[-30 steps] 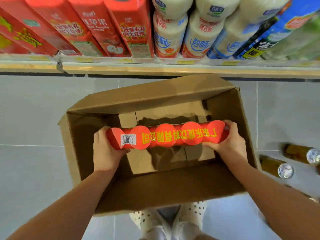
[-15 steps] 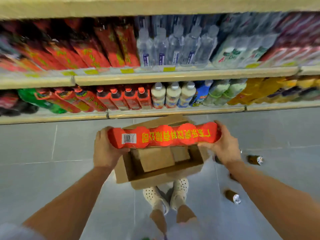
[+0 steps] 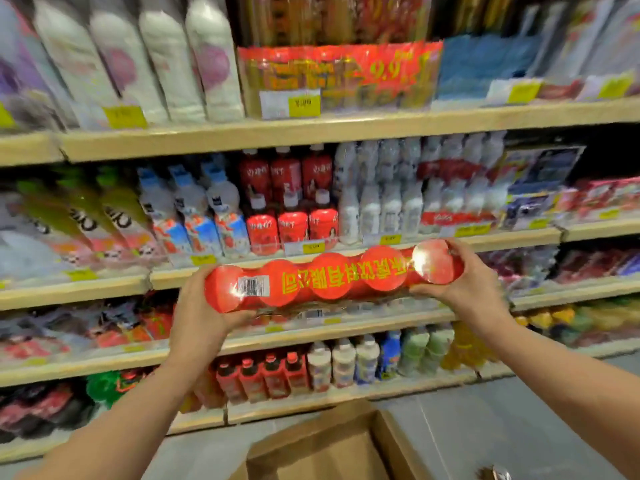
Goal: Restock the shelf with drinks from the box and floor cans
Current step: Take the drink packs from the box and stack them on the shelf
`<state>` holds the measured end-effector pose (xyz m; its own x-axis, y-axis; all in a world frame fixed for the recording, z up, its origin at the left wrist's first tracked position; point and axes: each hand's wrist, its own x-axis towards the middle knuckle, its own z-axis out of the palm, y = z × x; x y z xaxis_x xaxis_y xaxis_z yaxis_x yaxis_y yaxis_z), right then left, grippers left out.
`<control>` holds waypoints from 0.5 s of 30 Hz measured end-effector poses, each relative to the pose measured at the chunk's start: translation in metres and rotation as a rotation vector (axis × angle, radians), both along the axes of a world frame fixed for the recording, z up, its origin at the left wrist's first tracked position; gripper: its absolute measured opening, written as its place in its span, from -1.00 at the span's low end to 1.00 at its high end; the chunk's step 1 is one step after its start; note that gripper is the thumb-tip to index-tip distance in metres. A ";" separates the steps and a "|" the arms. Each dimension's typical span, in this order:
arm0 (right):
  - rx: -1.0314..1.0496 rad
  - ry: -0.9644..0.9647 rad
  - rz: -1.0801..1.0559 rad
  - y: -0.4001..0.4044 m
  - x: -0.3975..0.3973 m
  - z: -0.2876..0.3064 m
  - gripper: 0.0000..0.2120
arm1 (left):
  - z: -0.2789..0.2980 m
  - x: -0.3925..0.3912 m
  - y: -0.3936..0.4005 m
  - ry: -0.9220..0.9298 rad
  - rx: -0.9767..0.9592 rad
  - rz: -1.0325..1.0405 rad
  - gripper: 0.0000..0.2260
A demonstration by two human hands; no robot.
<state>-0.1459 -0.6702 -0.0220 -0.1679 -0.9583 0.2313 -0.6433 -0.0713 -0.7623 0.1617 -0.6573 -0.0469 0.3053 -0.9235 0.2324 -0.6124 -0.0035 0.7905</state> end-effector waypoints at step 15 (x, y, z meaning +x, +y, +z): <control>-0.521 -0.188 0.104 -0.088 -0.051 0.151 -0.30 | 0.181 -0.051 -0.074 -0.039 -0.502 0.032 -0.26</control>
